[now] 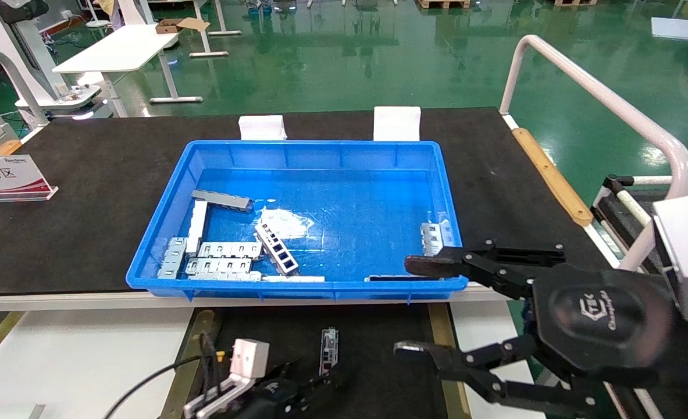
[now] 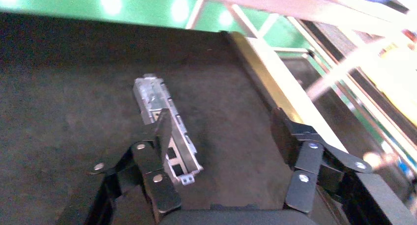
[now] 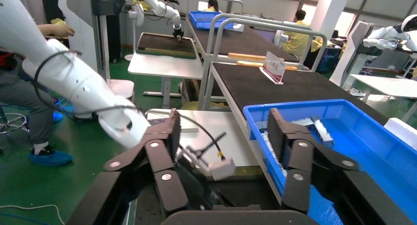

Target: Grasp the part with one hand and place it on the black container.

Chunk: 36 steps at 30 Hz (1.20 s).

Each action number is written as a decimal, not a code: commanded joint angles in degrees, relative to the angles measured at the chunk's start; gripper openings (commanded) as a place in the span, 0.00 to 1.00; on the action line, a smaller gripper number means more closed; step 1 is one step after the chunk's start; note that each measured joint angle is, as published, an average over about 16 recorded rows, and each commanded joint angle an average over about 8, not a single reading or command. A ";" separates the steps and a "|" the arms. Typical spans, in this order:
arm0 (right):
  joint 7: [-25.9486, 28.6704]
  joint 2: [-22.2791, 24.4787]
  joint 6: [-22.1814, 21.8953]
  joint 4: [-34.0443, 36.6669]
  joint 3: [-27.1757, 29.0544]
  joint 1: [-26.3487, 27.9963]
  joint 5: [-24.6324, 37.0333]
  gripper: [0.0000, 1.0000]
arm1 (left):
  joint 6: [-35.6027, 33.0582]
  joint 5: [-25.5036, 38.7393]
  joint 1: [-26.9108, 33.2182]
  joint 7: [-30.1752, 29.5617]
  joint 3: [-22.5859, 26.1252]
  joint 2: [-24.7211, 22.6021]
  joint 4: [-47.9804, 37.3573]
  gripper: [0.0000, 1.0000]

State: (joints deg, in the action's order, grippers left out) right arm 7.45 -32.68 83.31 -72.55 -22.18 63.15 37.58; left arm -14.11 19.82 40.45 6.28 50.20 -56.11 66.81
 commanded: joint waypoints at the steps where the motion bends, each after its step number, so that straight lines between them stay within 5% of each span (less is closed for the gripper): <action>1: 0.00 0.00 0.00 0.00 0.00 0.00 0.00 1.00 | -2.34 0.55 -0.04 0.09 0.80 3.13 2.10 1.00; 16: 0.00 0.00 0.00 0.00 -0.01 0.00 0.00 1.00 | -25.87 0.00 0.28 3.68 -3.15 18.87 4.93 1.00; 26: -0.01 0.00 0.00 0.00 -0.01 0.00 -0.01 1.00 | -41.73 -1.06 4.05 6.70 -6.26 24.81 2.55 1.00; 36: -0.01 0.01 -0.01 0.00 -0.01 0.00 -0.01 1.00 | -49.81 -2.33 6.62 9.03 -9.03 29.13 3.44 1.00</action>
State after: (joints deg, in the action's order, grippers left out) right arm 7.44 -32.67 83.30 -72.55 -22.19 63.16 37.57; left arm -63.48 17.52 47.05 15.09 41.22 -26.99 70.47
